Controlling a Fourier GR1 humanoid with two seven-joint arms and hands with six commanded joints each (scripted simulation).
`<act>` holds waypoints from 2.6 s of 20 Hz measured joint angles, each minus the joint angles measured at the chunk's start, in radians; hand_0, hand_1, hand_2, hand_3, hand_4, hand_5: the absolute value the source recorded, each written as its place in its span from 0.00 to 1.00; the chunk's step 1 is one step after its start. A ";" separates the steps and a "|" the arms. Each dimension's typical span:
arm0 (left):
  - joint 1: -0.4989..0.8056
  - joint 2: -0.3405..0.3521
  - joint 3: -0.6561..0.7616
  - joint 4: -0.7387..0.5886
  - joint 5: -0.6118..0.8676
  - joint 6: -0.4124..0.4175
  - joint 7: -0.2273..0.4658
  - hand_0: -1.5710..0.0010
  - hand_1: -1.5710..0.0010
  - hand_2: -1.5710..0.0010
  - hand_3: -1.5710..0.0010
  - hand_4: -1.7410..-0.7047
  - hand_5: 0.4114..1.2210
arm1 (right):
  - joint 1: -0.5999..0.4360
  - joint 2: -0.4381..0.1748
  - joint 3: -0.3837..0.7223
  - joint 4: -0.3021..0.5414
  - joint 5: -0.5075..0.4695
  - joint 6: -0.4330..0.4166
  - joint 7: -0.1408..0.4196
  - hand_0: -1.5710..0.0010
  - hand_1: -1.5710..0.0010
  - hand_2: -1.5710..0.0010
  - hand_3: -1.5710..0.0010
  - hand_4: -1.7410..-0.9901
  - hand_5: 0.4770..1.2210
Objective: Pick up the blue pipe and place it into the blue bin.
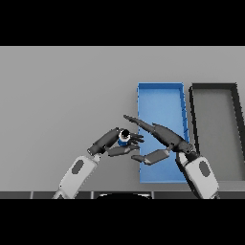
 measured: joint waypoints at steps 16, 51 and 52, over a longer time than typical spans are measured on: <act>0.022 -0.022 0.034 -0.014 -0.037 -0.054 0.103 0.00 0.00 0.00 0.00 0.09 1.00 | -0.292 0.121 0.081 0.211 0.030 0.070 0.069 0.35 0.35 0.34 0.44 0.30 0.10; 0.036 -0.033 0.098 -0.002 -0.117 -0.126 0.154 0.99 0.99 0.99 0.99 0.80 0.08 | -0.243 0.270 0.040 0.143 -0.016 0.005 0.105 0.00 0.00 0.00 0.00 0.00 1.00; 0.047 -0.032 0.091 -0.002 -0.120 -0.129 0.145 0.99 0.99 0.99 0.99 0.80 0.07 | -0.254 0.277 0.031 0.132 -0.054 -0.017 0.155 0.00 0.00 0.00 0.00 0.00 1.00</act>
